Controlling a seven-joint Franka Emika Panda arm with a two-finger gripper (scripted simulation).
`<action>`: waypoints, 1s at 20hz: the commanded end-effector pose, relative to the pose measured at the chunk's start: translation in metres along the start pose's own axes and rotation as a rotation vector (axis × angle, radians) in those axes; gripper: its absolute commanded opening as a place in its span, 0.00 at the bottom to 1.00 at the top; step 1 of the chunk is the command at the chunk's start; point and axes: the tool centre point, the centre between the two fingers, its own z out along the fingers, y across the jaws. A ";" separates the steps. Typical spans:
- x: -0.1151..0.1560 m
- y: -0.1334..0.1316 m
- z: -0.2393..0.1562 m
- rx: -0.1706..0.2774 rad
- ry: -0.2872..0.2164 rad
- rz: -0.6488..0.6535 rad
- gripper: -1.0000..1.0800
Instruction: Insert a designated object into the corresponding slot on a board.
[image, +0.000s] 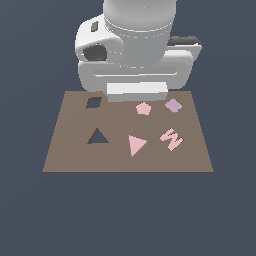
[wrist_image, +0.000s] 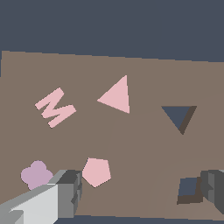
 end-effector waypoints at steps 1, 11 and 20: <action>0.000 0.000 0.000 0.000 0.000 0.000 0.96; 0.013 -0.003 0.021 0.002 0.000 -0.015 0.96; 0.045 -0.011 0.072 0.008 -0.001 -0.053 0.96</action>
